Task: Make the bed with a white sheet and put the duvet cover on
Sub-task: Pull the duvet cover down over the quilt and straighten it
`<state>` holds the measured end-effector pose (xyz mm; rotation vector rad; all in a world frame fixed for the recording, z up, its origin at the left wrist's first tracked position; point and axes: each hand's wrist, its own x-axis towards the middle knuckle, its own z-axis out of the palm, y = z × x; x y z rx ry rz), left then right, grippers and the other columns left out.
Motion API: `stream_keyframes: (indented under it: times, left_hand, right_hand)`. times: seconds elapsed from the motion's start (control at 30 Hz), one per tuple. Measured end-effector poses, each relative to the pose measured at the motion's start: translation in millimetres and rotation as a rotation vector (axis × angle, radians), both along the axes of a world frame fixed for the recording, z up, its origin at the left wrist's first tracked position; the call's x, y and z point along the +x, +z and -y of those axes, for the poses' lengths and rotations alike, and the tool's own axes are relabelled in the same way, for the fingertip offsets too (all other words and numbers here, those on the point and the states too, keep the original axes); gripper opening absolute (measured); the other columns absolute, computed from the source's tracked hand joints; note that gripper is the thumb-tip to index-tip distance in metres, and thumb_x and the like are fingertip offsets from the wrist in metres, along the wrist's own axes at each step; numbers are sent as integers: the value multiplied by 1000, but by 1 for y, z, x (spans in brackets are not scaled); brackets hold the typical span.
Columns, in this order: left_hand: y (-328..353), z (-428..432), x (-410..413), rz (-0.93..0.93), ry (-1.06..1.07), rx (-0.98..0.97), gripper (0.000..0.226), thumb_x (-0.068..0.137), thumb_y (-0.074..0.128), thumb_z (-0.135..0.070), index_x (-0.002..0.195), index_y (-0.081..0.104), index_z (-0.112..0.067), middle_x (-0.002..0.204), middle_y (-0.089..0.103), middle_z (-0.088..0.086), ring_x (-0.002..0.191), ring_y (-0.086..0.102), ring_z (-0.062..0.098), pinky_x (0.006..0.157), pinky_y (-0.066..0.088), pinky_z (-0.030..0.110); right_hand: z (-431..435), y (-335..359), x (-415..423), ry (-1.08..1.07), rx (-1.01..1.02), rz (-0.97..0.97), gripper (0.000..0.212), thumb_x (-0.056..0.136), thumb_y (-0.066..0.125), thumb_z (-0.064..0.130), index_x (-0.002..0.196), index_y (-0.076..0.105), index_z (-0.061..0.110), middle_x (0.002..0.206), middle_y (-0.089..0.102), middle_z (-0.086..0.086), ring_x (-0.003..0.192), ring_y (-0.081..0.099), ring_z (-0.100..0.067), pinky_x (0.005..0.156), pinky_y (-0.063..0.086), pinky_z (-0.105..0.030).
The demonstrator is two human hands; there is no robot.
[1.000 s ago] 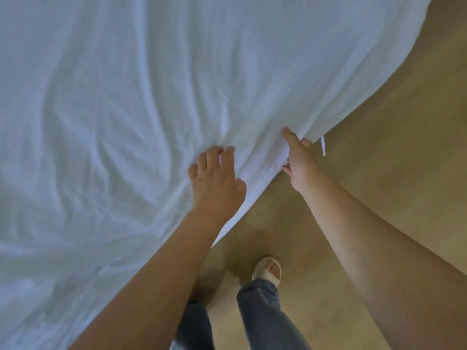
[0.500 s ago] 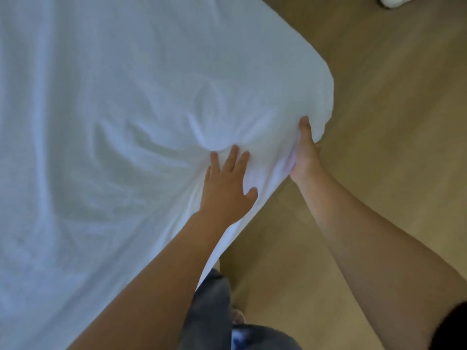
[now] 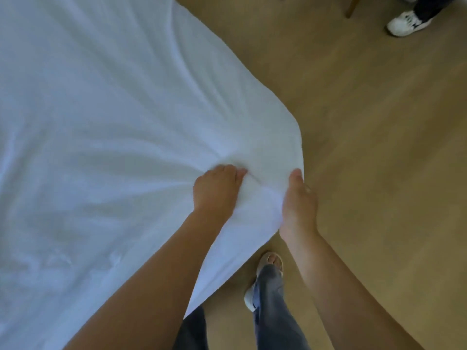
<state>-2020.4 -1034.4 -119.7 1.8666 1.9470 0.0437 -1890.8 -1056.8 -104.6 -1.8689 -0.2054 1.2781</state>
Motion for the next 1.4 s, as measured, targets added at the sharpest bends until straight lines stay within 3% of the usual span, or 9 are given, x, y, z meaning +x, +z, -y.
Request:
stream_keyframes:
  times: [0.13, 0.3, 0.43, 0.57, 0.63, 0.73, 0.83, 0.97, 1.4]
  left_hand:
    - [13, 2, 20, 103, 157, 1, 41, 101, 28, -38, 84, 57, -16, 88, 59, 4, 89, 58, 27, 68, 36, 33]
    - [32, 16, 36, 239, 298, 351, 42, 92, 31, -48, 56, 28, -26, 54, 39, -6, 60, 47, 7, 51, 30, 18]
    - [-11, 36, 44, -27, 44, -226, 25, 94, 43, -42, 90, 53, -20, 97, 56, 0, 94, 55, 19, 81, 42, 32]
    - [-28, 22, 38, 27, 212, -228, 17, 94, 47, -34, 94, 56, -20, 105, 61, 1, 100, 57, 21, 86, 39, 33]
    - [-24, 15, 29, 69, 233, -171, 16, 93, 47, -30, 89, 58, -19, 94, 65, -1, 89, 61, 21, 80, 42, 31]
    - [-8, 12, 10, 140, 226, -83, 13, 91, 49, -27, 85, 58, -19, 83, 59, -7, 80, 59, 18, 67, 39, 26]
    - [8, 2, -24, 176, 281, 62, 11, 88, 57, -22, 94, 60, -14, 89, 55, -1, 87, 55, 23, 69, 40, 30]
    - [22, -17, -98, 112, 382, 138, 36, 85, 63, -16, 119, 59, -5, 117, 56, 16, 107, 51, 35, 90, 40, 42]
    - [13, 15, -505, -155, 892, 108, 62, 98, 33, -40, 152, 9, -21, 160, 2, 1, 146, -5, 19, 116, 0, 44]
  right_hand:
    - [2, 35, 26, 140, 12, -40, 35, 97, 46, 37, 74, 65, 20, 71, 67, 4, 68, 64, -12, 64, 50, -25]
    - [29, 36, 56, 221, 94, -63, 37, 87, 49, 47, 75, 72, 20, 68, 70, -2, 65, 69, -18, 50, 53, -27]
    - [23, -25, 59, 369, -178, 98, 43, 98, 46, 34, 72, 61, 3, 74, 63, -15, 79, 62, -33, 76, 51, -42]
    - [-12, -59, 50, 616, -199, 301, 25, 95, 46, 17, 71, 47, 11, 68, 47, -1, 74, 49, -24, 58, 33, -27]
    - [-30, -50, 44, 611, -85, 434, 4, 88, 49, 8, 84, 47, 9, 76, 47, -1, 77, 50, -25, 58, 33, -28]
    - [-57, -28, 27, 714, 135, 532, 34, 86, 54, 11, 119, 48, 4, 109, 50, -7, 103, 49, -23, 86, 41, -30]
    - [-79, -15, -4, 1045, 262, 618, 52, 91, 53, 21, 139, 37, 8, 145, 36, -8, 134, 30, -23, 109, 26, -34]
    - [-97, -8, -64, 1443, 226, 758, 60, 96, 45, 35, 149, 19, 22, 159, 8, 2, 145, 3, -17, 113, 4, -48]
    - [-103, 19, -487, 2010, 949, 637, 57, 99, 42, 28, 149, 20, 13, 159, 8, -3, 146, 0, -15, 111, -9, -19]
